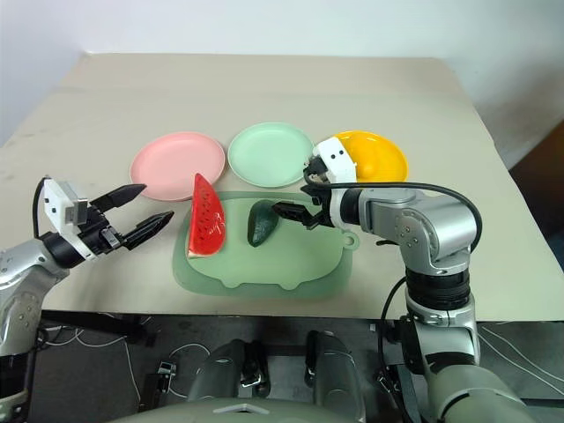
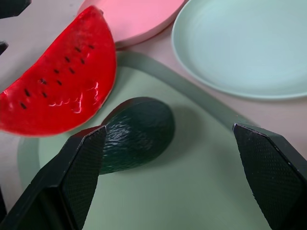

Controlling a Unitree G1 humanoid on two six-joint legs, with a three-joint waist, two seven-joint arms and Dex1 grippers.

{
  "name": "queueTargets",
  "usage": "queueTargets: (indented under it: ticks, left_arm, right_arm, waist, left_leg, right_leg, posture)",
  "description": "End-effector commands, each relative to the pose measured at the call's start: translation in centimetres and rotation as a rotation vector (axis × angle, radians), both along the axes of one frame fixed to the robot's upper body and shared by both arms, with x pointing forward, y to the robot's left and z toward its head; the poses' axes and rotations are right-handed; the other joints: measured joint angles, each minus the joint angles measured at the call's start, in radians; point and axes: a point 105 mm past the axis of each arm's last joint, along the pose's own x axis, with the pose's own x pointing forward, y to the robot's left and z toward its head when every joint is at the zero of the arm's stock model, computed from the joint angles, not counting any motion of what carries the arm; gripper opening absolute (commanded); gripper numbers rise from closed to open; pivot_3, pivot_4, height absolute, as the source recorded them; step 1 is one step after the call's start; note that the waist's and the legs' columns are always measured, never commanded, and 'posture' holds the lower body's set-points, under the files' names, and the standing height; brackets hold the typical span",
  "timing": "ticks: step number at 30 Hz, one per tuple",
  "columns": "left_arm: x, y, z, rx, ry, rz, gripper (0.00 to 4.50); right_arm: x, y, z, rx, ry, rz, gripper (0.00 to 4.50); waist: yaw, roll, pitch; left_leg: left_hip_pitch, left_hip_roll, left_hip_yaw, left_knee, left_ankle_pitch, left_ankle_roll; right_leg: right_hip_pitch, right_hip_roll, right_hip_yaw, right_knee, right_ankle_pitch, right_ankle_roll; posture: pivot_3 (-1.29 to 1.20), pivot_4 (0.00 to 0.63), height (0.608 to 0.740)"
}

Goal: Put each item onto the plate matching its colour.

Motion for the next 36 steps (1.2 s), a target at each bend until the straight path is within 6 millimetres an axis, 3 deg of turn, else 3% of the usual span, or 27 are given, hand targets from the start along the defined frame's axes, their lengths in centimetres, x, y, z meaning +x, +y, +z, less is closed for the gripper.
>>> queueTargets:
  ticks: [1,8,17,28,34,36]
  left_arm:
    - [-1.6,-1.1,2.1,-0.01,-0.009,-0.098,4.5]
    - [-3.0,-2.2,1.8,0.046,0.067,-0.211,4.5]
    - [-2.8,-1.7,1.0,0.065,0.066,-0.221,4.5]
    - [-2.6,-1.7,0.7,0.074,0.054,-0.229,4.5]
    - [-2.6,-2.5,1.1,0.078,0.047,-0.24,4.5]
    - [-2.6,-2.8,1.3,0.078,0.048,-0.25,4.5]
  right_arm:
    - [-0.2,0.9,0.9,0.016,-0.006,0.02,4.46]
    - [-0.1,2.0,0.6,0.033,0.068,0.028,4.46]
    - [0.5,4.6,-0.6,0.024,0.17,0.015,4.46]
    - [1.0,6.0,-2.8,-0.088,0.232,-0.022,4.46]
    - [1.5,6.3,-2.5,-0.096,0.2,-0.033,4.46]
    - [1.7,6.3,-2.3,-0.095,0.183,-0.033,4.09]
  waist:
    - [-0.002,0.0,0.0]
    - [-0.002,0.0,0.0]
    - [-0.003,0.001,0.0]
    - [-0.006,0.001,0.0]
    - [-0.005,0.001,0.0]
    - [-0.005,0.001,0.0]
  left_leg:
    - [0.0,0.0,0.0,0.0,0.0,0.0]
    - [0.0,0.0,0.0,0.0,0.0,0.0]
    - [-0.001,0.0,0.001,-0.001,0.0,-0.001]
    - [-0.003,0.0,0.002,-0.004,0.002,-0.003]
    - [-0.003,0.0,0.002,-0.004,0.002,-0.004]
    - [-0.003,-0.001,0.002,-0.004,0.002,-0.004]
  right_leg:
    - [0.0,0.0,0.0,0.0,0.0,0.0]
    - [0.0,0.0,0.0,0.0,0.0,0.0]
    - [-0.002,0.001,0.0,0.0,0.0,0.0]
    - [-0.005,0.001,0.0,0.001,0.0,0.0]
    - [-0.005,0.001,0.0,0.001,0.0,0.0]
    - [-0.005,0.001,0.0,0.001,0.0,0.0]
  posture:
    - [0.0,0.15,0.696]
    - [0.0,0.15,0.696]
    - [0.0,0.15,0.696]
    - [0.0,0.15,0.696]
    - [0.0,0.15,0.696]
    - [0.0,0.15,0.696]
